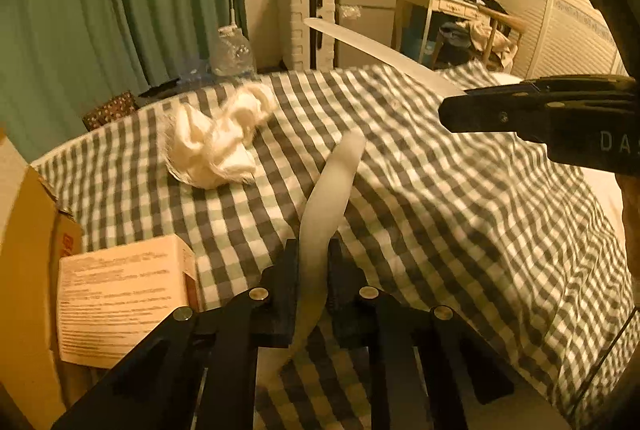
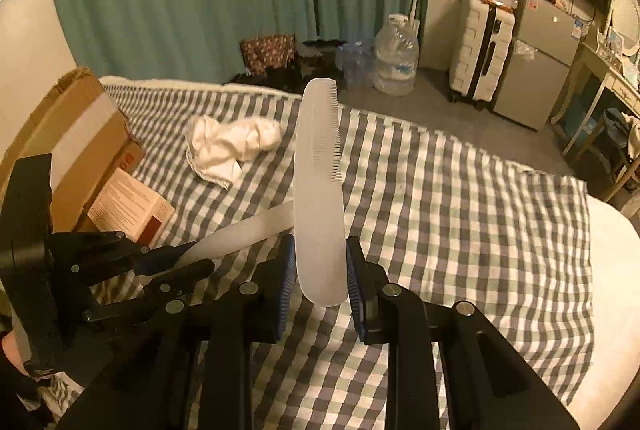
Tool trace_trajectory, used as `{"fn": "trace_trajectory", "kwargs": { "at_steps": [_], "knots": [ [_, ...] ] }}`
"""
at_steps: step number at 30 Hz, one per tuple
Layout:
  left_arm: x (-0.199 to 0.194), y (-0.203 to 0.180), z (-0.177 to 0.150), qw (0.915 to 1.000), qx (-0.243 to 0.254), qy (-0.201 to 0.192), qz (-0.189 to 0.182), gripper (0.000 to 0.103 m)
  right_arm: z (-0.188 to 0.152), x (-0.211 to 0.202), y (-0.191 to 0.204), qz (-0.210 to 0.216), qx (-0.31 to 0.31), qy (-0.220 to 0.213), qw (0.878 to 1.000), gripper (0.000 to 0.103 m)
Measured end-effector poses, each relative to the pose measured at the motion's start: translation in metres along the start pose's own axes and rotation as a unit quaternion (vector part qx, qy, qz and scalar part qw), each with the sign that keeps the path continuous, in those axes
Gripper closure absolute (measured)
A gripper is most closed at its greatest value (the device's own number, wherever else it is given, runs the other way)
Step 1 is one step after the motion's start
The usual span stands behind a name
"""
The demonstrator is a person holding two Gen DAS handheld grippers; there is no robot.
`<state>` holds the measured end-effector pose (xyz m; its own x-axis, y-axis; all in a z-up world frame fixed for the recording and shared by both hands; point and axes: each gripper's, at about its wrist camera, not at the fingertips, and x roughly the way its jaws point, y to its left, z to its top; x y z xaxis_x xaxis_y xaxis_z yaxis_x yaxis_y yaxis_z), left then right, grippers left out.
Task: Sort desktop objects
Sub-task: 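Lift and carry the white tube and white comb over the cardboard box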
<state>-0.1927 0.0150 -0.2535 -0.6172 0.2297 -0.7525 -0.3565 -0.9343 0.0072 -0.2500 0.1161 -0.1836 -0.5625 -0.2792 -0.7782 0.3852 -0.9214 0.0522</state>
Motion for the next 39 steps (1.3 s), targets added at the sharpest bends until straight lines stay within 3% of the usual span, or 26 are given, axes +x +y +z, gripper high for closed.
{"fn": "trace_trajectory", "kwargs": {
  "at_steps": [13, 27, 39],
  "knots": [
    [-0.057, 0.009, 0.029, 0.9971, -0.024, -0.058, 0.043, 0.091, 0.008, -0.039, 0.008, 0.007, 0.004, -0.056, 0.998, 0.079],
    [-0.156, 0.02, 0.042, 0.9848, -0.06, -0.135, 0.091, 0.091, 0.019, -0.101, 0.035, 0.002, -0.006, -0.115, 0.993, 0.079],
    [-0.215, 0.036, 0.037, 0.9771, -0.084, -0.153, 0.122, 0.091, 0.017, -0.143, 0.075, 0.013, -0.028, -0.155, 0.987, 0.079]
  ]
}}
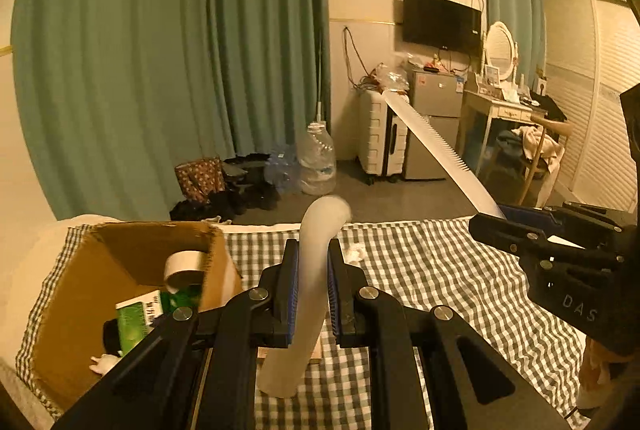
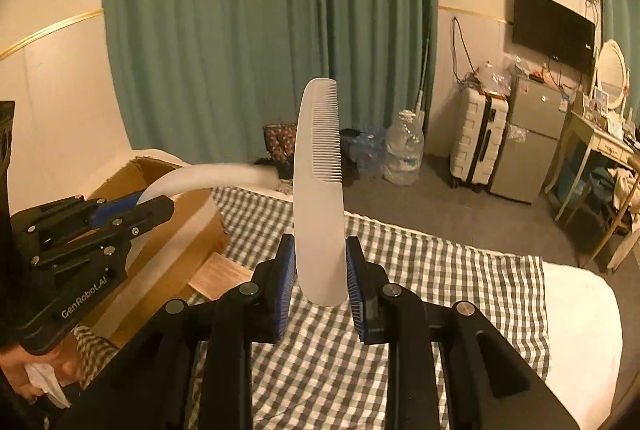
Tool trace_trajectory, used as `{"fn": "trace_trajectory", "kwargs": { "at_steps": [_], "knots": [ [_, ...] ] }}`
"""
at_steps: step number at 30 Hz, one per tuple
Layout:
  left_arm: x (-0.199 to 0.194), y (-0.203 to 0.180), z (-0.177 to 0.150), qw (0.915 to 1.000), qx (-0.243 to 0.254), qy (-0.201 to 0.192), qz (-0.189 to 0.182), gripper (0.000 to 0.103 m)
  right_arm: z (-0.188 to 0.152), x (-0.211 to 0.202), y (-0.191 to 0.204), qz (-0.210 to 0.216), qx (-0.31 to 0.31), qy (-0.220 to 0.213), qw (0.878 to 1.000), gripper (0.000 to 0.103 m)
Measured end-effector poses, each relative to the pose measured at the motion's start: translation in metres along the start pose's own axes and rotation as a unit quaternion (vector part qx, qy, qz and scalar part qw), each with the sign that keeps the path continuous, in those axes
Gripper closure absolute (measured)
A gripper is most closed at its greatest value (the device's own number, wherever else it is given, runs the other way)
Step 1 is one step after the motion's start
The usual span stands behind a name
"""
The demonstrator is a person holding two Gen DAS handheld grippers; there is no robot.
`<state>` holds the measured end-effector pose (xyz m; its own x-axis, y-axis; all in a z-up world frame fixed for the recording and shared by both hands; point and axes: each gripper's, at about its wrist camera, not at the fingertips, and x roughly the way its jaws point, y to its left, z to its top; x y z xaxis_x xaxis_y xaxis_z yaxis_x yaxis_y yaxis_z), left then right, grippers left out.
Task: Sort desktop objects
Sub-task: 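Lift and carry the white tube and white comb over the cardboard box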
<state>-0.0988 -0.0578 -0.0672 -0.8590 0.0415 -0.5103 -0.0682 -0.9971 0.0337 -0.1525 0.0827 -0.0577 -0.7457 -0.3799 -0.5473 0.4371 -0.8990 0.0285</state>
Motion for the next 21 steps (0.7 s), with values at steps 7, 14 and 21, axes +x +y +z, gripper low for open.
{"fn": "trace_trajectory", "kwargs": {
  "at_steps": [7, 14, 21],
  "knots": [
    [-0.017, 0.024, 0.002, 0.9996, -0.009, -0.003, 0.028, 0.091, 0.011, -0.005, 0.017, 0.01, -0.004, -0.012, 1.0, 0.079],
    [-0.038, 0.05, 0.009, 0.9978, -0.011, -0.013, 0.064, 0.091, 0.018, -0.007, 0.038, 0.025, -0.012, -0.022, 0.999, 0.079],
    [-0.052, 0.084, 0.011, 0.9951, -0.021, -0.017, 0.095, 0.09, 0.027, -0.003, 0.068, 0.053, -0.022, -0.023, 0.998, 0.079]
  ]
}}
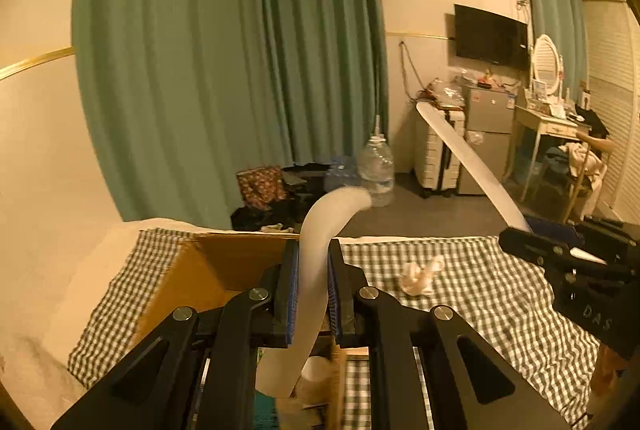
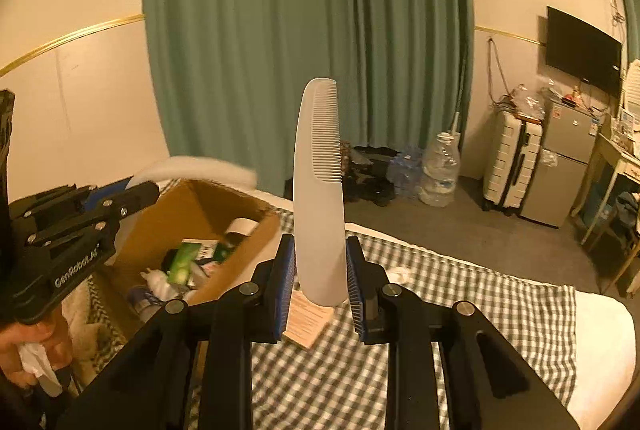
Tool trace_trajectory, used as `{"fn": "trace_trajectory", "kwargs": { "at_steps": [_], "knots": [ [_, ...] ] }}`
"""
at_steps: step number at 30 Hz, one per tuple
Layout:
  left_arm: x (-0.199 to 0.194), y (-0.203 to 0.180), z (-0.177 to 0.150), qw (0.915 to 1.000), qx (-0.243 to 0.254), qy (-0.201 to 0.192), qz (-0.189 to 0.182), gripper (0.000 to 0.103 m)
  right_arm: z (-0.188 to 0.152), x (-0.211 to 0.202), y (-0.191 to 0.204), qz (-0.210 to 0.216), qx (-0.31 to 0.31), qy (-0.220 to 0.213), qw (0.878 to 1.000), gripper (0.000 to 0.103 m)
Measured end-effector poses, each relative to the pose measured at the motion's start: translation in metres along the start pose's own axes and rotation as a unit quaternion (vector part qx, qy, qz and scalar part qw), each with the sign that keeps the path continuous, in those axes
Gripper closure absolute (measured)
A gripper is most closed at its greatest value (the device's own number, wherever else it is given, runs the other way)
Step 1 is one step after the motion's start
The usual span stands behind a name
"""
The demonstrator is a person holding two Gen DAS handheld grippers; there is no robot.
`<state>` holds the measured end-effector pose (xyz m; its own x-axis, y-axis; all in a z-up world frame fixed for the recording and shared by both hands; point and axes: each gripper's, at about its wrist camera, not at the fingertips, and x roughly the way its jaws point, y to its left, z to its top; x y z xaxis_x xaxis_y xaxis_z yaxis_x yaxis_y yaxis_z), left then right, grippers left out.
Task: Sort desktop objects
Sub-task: 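Lift and carry the white tube and white comb over the cardboard box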
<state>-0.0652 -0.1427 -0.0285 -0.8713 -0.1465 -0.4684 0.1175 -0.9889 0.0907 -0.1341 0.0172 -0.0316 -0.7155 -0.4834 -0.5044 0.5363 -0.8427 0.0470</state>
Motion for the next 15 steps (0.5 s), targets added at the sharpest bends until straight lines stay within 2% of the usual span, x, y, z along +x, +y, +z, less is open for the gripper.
{"fn": "trace_trajectory", "kwargs": {
  "at_steps": [15],
  "knots": [
    [-0.002, 0.068, -0.006, 0.9983, -0.018, 0.012, 0.054, 0.09, 0.01, 0.032, 0.077, 0.062, -0.027, 0.02, 0.998, 0.079]
  ]
}}
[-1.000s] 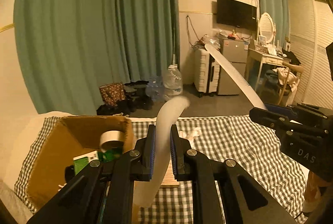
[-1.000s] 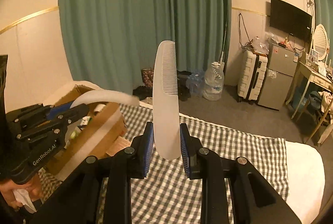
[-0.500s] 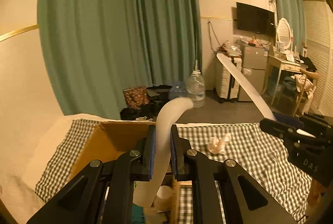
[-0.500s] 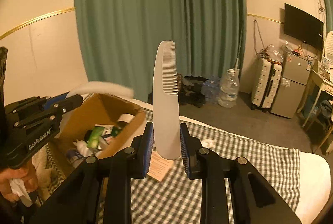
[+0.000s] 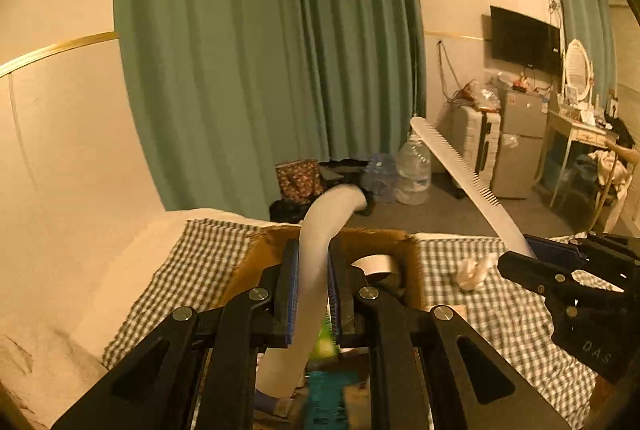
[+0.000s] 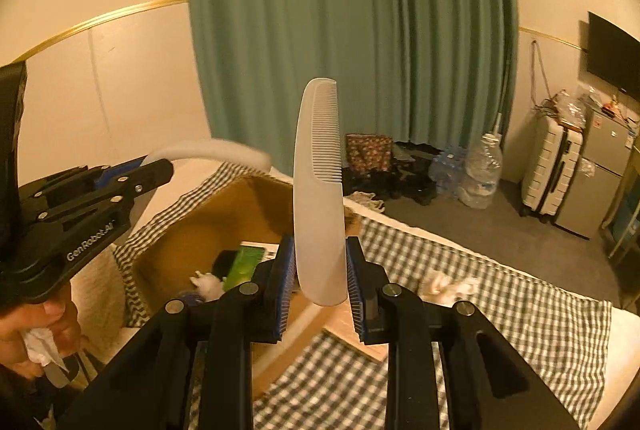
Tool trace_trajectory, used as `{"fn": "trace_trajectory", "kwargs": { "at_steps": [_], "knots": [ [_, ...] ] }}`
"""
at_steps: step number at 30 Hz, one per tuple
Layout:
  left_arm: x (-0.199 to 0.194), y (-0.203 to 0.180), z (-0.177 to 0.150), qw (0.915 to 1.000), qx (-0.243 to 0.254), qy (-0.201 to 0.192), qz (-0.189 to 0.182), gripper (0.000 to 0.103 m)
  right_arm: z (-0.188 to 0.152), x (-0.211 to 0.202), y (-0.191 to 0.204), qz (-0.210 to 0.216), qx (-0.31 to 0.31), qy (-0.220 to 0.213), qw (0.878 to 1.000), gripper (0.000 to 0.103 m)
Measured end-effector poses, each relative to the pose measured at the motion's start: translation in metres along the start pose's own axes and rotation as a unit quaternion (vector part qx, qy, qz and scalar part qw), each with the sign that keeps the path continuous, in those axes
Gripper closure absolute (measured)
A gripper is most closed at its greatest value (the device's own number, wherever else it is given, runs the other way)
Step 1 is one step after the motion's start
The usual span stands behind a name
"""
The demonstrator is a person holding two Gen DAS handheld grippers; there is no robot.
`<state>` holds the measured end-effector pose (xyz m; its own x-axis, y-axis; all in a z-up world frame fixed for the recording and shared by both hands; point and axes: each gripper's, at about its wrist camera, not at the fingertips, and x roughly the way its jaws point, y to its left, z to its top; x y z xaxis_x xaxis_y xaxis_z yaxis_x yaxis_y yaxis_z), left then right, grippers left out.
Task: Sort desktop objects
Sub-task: 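Lift and carry the white tube and white comb over the cardboard box, then open both grippers to drop the tube and comb into the box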
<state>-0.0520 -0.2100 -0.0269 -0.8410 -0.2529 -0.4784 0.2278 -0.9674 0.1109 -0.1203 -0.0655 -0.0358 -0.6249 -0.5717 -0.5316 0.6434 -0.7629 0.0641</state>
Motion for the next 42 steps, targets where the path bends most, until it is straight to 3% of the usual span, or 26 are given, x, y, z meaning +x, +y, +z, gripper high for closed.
{"fn": "trace_trajectory", "kwargs": {
  "at_steps": [9, 18, 25, 32, 35, 39, 40, 41, 42],
  "knots": [
    [0.022, 0.03, -0.01, 0.9993, -0.021, 0.03, 0.007, 0.09, -0.009, 0.031, 0.035, 0.022, -0.028, 0.026, 0.999, 0.079],
    [0.059, 0.039, -0.032, 0.9961, -0.021, 0.086, 0.005, 0.09, -0.016, 0.069, 0.052, 0.039, -0.04, 0.053, 0.997, 0.079],
    [0.09, 0.033, -0.053, 0.9909, -0.018, 0.133, -0.012, 0.09, -0.031, 0.108, 0.047, 0.055, -0.035, 0.099, 0.993, 0.079],
    [0.13, 0.034, -0.077, 0.9799, -0.009, 0.199, 0.001, 0.09, -0.049, 0.146, 0.053, 0.063, -0.035, 0.147, 0.987, 0.079],
    [0.132, 0.037, -0.078, 0.9786, -0.014, 0.205, 0.004, 0.088, -0.054, 0.158, 0.051, 0.056, -0.036, 0.164, 0.984, 0.079],
    [0.125, 0.04, -0.074, 0.9813, -0.015, 0.192, 0.01, 0.079, -0.054, 0.158, 0.049, 0.049, -0.038, 0.157, 0.986, 0.077],
    [0.123, 0.042, -0.072, 0.9829, -0.014, 0.183, 0.014, 0.076, -0.053, 0.156, 0.047, 0.046, -0.038, 0.151, 0.987, 0.072],
    [0.118, 0.043, -0.068, 0.9849, -0.017, 0.172, 0.016, 0.064, -0.05, 0.154, 0.05, 0.044, -0.037, 0.144, 0.988, 0.067],
    [0.112, 0.045, -0.063, 0.9869, -0.023, 0.158, 0.019, 0.044, -0.048, 0.152, 0.05, 0.041, -0.037, 0.137, 0.989, 0.056]
  ]
}}
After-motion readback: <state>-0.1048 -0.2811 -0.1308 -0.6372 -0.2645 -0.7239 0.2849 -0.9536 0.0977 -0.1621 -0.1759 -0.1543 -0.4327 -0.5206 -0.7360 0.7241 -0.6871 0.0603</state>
